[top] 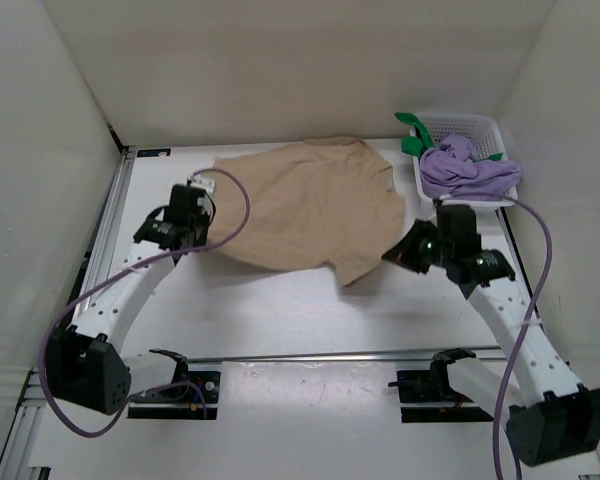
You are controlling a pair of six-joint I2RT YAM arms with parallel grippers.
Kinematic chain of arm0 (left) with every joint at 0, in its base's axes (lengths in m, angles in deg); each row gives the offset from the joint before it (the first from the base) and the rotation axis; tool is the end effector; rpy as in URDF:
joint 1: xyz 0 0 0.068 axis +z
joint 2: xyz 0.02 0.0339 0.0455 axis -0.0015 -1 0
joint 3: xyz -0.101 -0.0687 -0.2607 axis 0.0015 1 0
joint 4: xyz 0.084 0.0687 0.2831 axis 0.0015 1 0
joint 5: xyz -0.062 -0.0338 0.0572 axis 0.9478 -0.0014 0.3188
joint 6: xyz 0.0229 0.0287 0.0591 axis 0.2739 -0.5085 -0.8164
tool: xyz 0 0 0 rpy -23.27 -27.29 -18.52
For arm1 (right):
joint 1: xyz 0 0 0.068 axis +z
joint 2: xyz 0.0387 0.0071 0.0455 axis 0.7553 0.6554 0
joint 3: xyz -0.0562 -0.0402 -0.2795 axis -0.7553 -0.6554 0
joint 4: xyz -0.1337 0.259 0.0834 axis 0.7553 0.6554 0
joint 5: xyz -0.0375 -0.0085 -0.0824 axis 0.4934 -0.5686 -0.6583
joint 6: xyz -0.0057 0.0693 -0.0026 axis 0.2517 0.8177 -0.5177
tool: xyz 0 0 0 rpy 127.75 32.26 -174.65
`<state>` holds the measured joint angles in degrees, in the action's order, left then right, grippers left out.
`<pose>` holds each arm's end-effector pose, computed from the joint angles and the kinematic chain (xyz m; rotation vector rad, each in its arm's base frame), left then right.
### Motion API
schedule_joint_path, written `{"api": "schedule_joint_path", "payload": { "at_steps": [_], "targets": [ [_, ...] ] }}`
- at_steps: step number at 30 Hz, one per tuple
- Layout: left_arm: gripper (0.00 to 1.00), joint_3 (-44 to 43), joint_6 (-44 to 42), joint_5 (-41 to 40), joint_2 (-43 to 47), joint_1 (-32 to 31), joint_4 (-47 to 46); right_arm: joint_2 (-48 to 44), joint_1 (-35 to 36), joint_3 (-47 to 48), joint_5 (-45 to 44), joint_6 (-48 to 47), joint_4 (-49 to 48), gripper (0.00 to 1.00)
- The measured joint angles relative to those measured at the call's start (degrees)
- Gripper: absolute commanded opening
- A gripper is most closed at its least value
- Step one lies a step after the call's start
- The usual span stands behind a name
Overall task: Fold and stack the t-shirts
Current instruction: Flatten out the tshirt
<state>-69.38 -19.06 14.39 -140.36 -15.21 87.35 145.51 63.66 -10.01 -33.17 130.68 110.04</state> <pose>0.3024 -0.0664 0.2936 0.1963 2.3971 0.2205 0.2510 0.0790 0.3119 0.4099 2.2745 0.7854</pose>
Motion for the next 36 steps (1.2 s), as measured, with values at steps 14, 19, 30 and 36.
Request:
{"api": "schedule_joint_path", "payload": {
  "at_steps": [14, 19, 30, 36],
  "targets": [
    [0.1, 24.17, -0.02, 2.45, 16.96, -1.7, 16.46, -8.57, 3.37, -15.56, -1.55, -0.57, 13.31, 0.0],
    [0.1, 19.98, -0.02, 3.54, 9.75, 1.97, 14.45, 8.61, 0.48, -6.47, -0.52, -4.11, 11.91, 0.0],
    [0.1, -75.47, 0.0, 0.81, -43.41, 9.49, 4.15, 69.2, -14.75, 75.84, 10.54, 13.84, -6.69, 0.0],
    [0.1, -71.6, -0.02, 1.09, -30.03, 6.91, -5.22, 51.25, -18.1, 80.15, 8.39, 16.61, -17.4, 0.0]
  ]
}}
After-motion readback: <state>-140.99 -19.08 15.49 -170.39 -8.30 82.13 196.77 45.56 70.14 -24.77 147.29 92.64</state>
